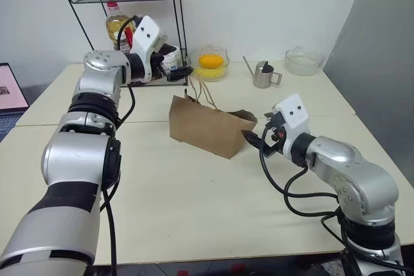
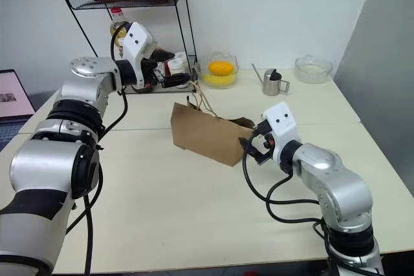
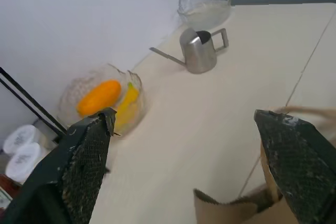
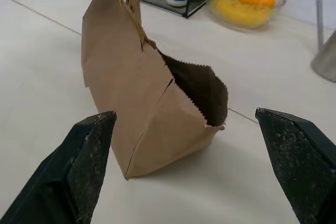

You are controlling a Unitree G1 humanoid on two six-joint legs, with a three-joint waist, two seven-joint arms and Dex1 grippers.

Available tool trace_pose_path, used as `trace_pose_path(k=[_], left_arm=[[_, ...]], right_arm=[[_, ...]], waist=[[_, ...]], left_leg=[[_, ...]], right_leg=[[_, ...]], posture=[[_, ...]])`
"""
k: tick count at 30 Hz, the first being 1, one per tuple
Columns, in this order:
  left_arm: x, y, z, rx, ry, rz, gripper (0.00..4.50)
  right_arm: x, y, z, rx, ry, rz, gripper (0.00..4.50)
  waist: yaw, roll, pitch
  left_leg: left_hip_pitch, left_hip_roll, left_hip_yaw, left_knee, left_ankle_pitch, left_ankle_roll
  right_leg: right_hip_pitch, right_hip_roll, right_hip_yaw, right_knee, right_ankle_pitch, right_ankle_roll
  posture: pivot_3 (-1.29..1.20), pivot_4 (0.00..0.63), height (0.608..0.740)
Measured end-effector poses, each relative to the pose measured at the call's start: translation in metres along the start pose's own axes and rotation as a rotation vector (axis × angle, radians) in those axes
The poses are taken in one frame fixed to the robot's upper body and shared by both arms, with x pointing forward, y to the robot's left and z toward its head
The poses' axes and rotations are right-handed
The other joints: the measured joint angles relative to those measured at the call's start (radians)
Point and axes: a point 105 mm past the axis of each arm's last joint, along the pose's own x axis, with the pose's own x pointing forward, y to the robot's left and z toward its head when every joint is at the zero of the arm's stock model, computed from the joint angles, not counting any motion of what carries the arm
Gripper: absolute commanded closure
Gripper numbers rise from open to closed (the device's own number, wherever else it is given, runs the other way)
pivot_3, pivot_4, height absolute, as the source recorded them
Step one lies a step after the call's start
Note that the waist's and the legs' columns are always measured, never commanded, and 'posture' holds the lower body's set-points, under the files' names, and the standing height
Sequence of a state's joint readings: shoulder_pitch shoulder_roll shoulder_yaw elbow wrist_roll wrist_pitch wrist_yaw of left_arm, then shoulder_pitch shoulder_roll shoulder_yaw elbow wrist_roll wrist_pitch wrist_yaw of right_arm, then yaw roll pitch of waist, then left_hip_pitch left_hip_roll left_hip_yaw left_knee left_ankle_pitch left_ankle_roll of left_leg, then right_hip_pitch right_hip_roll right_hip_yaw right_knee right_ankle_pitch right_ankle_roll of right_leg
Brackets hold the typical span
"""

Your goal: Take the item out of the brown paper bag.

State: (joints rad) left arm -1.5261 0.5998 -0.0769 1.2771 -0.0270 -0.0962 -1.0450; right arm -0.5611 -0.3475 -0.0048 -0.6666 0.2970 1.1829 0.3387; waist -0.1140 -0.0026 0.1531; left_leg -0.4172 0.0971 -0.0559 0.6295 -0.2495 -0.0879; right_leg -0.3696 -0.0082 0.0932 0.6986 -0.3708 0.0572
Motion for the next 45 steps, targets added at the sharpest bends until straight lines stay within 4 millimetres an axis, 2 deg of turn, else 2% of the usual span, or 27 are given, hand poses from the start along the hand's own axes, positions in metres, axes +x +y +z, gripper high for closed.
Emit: trace_pose_path(k=[5,9,13,17,22,26,29,37,45], left_arm=[[-0.008,-0.005,-0.014,0.064,0.094,-0.075,0.0],[-0.01,0.009,-0.014,0.103,0.1,0.046,0.0],[0.001,0.016,-0.014,0.109,0.095,0.175,0.0],[0.019,0.008,-0.028,0.241,0.211,0.224,0.0],[0.038,-0.014,-0.061,0.358,0.345,0.201,0.0],[0.042,-0.02,-0.062,0.408,0.367,0.158,0.0],[0.042,-0.029,-0.064,0.416,0.38,0.064,0.0],[0.011,-0.049,-0.065,0.339,0.412,-0.333,0.0],[-0.044,-0.069,-0.099,0.276,0.456,-0.569,0.0]], right_arm=[[-0.009,-0.004,-0.011,0.019,0.032,-0.059,0.03],[-0.011,-0.007,-0.01,0.026,0.027,-0.077,0.03],[-0.014,0.008,-0.01,0.018,0.028,0.026,0.03],[-0.019,0.016,-0.021,0.024,0.074,0.092,0.03],[-0.02,0.017,-0.025,0.032,0.089,0.087,0.03],[-0.021,0.016,-0.031,0.044,0.104,0.066,0.03],[-0.02,0.018,-0.032,0.047,0.103,0.067,0.03],[-0.011,0.014,-0.036,0.054,0.098,0.067,0.03],[0.002,0.019,-0.041,0.072,0.082,0.106,0.03]], waist=[[0.001,0.0,0.0],[0.002,0.0,0.0],[0.004,0.0,0.0],[0.009,0.0,0.0],[0.007,0.0,0.0],[0.006,0.0,0.0],[0.006,0.0,0.0],[0.002,0.0,0.0],[-0.003,0.0,0.0]], left_leg=[[0.0,0.0,-0.001,0.0,0.0,0.0],[0.0,0.0,-0.001,0.0,0.0,0.0],[0.0,0.0,-0.001,0.001,0.0,0.0],[0.0,-0.001,-0.002,0.001,0.0,0.0],[0.0,-0.001,-0.002,0.001,0.0,0.0],[0.0,-0.001,-0.002,0.001,0.0,0.0],[0.0,-0.001,-0.002,0.001,0.0,0.0],[0.001,-0.001,-0.002,0.0,0.0,0.0],[0.001,0.0,-0.002,0.001,0.0,0.0]], right_leg=[[-0.001,0.0,-0.001,-0.001,0.0,0.0],[0.0,0.0,-0.001,-0.001,0.0,0.0],[0.001,0.0,-0.001,0.0,0.0,0.0],[0.002,-0.001,-0.001,0.0,0.0,0.0],[0.002,0.0,0.0,0.0,0.0,0.0],[0.002,0.0,0.0,0.0,0.0,0.0],[0.002,0.0,0.0,0.0,0.0,0.0],[0.002,-0.001,-0.001,0.0,0.0,0.0],[0.002,0.0,-0.001,0.002,0.0,0.0]], posture=[[0.0,0.15,0.74],[0.0,0.15,0.74],[0.0,0.15,0.74],[0.0,0.15,0.74],[0.0,0.15,0.74],[0.0,0.15,0.74],[0.0,0.15,0.74],[0.0,0.15,0.74],[0.0,0.15,0.74]])
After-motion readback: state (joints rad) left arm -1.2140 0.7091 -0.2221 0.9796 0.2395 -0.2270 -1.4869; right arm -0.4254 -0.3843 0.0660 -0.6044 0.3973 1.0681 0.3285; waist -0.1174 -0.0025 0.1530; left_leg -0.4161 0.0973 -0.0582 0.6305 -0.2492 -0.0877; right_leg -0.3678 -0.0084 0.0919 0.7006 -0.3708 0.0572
